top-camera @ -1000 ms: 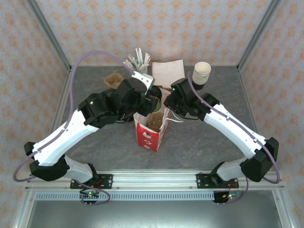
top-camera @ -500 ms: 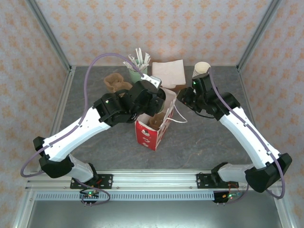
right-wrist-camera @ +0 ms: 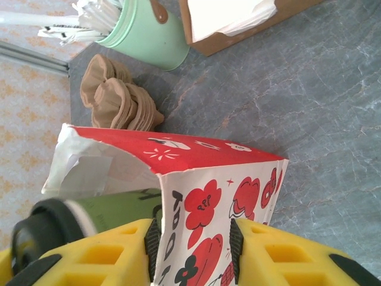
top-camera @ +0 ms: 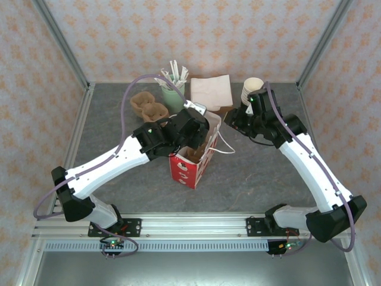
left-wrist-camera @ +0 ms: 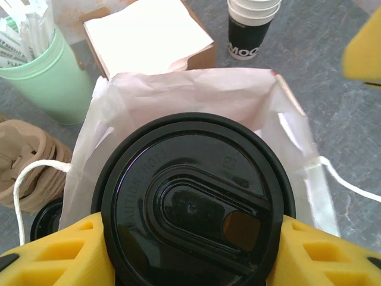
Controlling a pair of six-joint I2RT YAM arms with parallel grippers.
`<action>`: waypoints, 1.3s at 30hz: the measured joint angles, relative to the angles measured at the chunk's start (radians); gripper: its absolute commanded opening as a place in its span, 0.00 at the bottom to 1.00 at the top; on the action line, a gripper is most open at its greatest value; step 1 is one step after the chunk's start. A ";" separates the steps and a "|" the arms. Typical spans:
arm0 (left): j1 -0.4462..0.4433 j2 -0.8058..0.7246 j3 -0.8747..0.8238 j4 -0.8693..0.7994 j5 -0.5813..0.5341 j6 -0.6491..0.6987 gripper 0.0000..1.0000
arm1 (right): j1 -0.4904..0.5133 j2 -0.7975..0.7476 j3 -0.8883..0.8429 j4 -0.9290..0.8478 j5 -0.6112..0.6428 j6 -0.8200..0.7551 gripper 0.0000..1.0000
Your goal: Pack the takeout coffee
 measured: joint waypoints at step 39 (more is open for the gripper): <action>0.064 0.111 -0.203 0.234 0.029 -0.004 0.54 | 0.000 -0.019 0.011 -0.008 -0.024 -0.081 0.38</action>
